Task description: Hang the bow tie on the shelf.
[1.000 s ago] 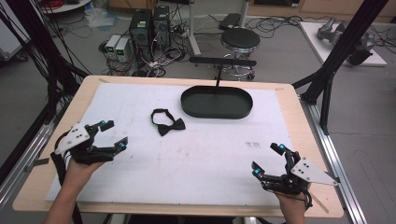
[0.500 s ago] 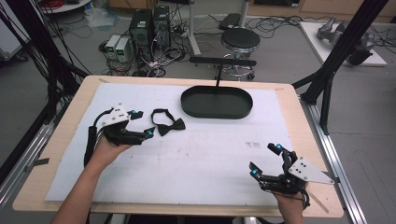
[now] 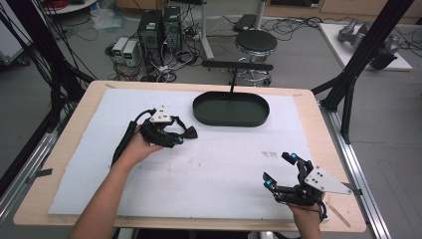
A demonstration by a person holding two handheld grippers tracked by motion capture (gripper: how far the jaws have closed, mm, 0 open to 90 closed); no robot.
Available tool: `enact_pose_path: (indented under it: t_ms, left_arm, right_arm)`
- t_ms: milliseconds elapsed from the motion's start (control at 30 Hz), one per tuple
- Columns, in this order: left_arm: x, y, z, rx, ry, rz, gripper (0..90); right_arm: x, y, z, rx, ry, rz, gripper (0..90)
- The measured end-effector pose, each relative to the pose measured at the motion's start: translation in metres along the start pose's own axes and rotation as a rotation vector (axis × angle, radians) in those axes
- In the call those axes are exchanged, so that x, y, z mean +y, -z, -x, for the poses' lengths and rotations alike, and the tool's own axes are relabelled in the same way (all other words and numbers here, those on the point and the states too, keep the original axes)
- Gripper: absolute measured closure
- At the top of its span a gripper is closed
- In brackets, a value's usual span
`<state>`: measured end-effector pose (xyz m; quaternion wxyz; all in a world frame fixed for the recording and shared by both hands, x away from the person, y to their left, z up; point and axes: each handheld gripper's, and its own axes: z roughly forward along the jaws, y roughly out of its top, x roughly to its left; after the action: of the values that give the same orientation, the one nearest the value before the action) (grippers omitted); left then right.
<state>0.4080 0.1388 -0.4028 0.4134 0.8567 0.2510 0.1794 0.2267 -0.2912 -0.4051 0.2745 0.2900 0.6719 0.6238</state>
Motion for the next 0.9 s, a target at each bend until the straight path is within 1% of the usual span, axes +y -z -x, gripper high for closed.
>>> enact_pose_path:
  t_ms: [33, 100, 200, 267, 367, 400, 467, 567, 667, 767, 800, 833, 900]
  left_arm:
    - [0.001, -0.004, -0.001, -0.001, -0.011, -0.024, 26.8]
    - [0.002, -0.013, -0.001, 0.0, -0.022, -0.062, 26.8]
    - [0.003, -0.024, -0.001, 0.001, -0.038, -0.104, 28.0]
    - [0.002, -0.029, -0.001, -0.001, -0.035, -0.126, 30.8]
    - [-0.003, -0.036, -0.002, 0.005, -0.045, -0.173, 34.8]
    - [-0.004, -0.038, -0.002, 0.007, -0.037, -0.183, 35.0]
    - [-0.005, -0.038, -0.004, -0.003, -0.027, -0.186, 37.8]
    - [-0.005, -0.039, -0.004, -0.004, -0.023, -0.172, 44.1]
    - [-0.006, -0.042, -0.005, -0.005, -0.019, -0.194, 51.0]
    - [-0.007, -0.042, -0.004, -0.017, 0.0, -0.198, 56.0]
    - [-0.007, -0.042, -0.004, -0.017, 0.0, -0.198, 59.5]
    - [-0.006, -0.042, -0.004, -0.028, -0.004, -0.199, 62.8]
    - [-0.006, -0.042, -0.003, -0.035, -0.017, -0.202, 71.8]
  right_arm:
    - [0.0, -0.001, 0.001, 0.003, 0.007, 0.007, 10.3]
    - [0.0, -0.002, 0.0, 0.008, -0.003, 0.002, 10.2]
    - [-0.001, -0.003, 0.0, 0.01, -0.002, -0.001, 10.3]
    - [-0.001, -0.003, 0.0, 0.01, 0.001, 0.002, 10.2]
    - [-0.001, -0.003, 0.0, 0.009, -0.002, 0.008, 10.3]
    - [-0.001, -0.003, 0.0, 0.01, -0.007, 0.01, 10.3]
    - [-0.001, -0.003, 0.0, 0.007, -0.007, 0.015, 10.3]
    - [-0.001, -0.003, 0.0, 0.007, -0.008, 0.017, 10.3]
    - [-0.001, -0.003, 0.0, 0.008, -0.007, 0.013, 10.3]
    - [-0.001, -0.004, 0.0, 0.002, -0.005, 0.01, 10.3]
    - [-0.001, -0.004, 0.0, 0.002, -0.005, 0.01, 10.3]
    - [-0.002, -0.004, -0.001, -0.005, -0.013, 0.01, 10.3]
    - [-0.002, -0.004, -0.001, -0.003, -0.009, 0.01, 10.3]
